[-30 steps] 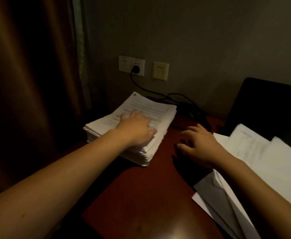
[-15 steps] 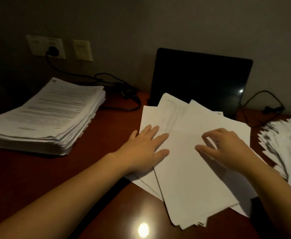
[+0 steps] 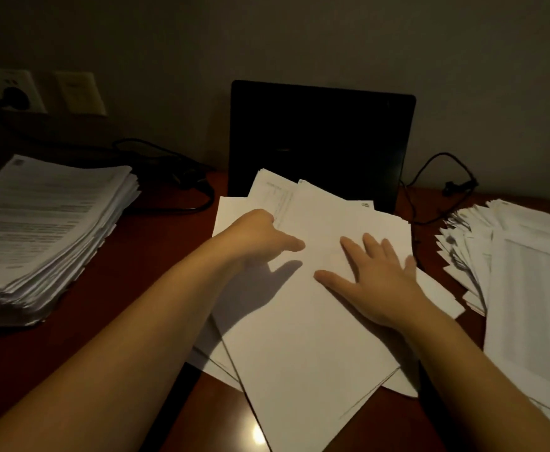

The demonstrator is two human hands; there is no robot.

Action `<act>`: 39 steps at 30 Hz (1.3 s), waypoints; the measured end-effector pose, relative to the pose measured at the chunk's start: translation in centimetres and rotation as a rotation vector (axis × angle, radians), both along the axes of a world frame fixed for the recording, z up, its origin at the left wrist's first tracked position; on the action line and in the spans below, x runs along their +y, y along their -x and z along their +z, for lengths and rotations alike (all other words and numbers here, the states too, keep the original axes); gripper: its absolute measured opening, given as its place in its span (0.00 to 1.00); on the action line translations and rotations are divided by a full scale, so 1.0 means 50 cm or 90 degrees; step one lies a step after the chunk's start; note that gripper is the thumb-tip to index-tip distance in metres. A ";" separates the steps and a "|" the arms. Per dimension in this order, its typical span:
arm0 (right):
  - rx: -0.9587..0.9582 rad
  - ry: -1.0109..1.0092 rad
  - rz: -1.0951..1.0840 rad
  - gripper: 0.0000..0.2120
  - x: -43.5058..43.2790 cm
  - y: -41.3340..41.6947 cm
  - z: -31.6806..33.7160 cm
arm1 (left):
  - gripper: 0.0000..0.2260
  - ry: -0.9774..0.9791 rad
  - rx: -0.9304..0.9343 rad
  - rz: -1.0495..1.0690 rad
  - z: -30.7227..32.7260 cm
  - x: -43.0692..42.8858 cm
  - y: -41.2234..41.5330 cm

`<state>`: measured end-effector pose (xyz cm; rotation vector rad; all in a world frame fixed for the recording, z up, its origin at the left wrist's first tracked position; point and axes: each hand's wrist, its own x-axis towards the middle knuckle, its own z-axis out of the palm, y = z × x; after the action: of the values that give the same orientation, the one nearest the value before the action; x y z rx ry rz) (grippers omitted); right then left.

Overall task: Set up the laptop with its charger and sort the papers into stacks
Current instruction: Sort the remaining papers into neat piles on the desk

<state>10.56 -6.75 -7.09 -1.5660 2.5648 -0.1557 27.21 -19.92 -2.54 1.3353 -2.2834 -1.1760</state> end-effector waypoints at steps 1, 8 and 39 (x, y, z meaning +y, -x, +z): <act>0.001 0.012 0.015 0.47 -0.005 -0.002 -0.004 | 0.28 -0.019 0.013 0.001 0.000 -0.004 0.002; -0.084 0.171 0.052 0.38 -0.015 -0.002 -0.002 | 0.11 -0.049 0.048 -0.006 -0.023 -0.018 -0.010; -0.734 0.642 -0.230 0.07 0.022 -0.010 0.089 | 0.17 -0.066 0.590 0.124 -0.007 0.004 -0.100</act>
<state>11.07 -5.67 -2.62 -0.6333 1.7127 -1.9180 32.23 -19.74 -2.88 0.7497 -1.4125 -1.4443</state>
